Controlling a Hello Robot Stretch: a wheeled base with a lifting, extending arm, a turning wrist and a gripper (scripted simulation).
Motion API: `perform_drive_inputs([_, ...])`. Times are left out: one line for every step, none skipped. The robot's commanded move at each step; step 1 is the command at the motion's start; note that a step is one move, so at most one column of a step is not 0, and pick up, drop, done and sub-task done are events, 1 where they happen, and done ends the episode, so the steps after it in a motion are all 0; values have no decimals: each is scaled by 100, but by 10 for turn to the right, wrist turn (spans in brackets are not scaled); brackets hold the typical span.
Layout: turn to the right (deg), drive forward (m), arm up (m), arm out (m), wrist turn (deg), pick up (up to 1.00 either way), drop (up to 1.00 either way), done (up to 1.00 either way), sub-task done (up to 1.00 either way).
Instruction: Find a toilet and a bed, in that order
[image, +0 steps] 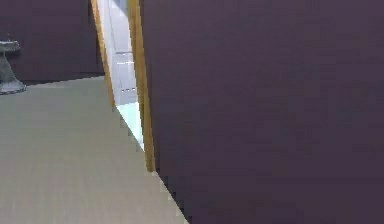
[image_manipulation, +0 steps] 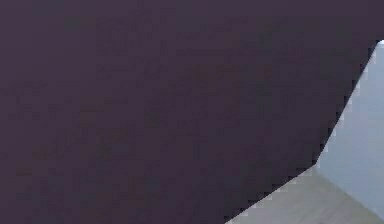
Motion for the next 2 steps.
perform_drive_inputs([-270, 0, 0, 0, 0, 0, 0, 0, 0])
perform_drive_inputs([0, 100, 0, 0, 0, 0, 0, 0, 0])
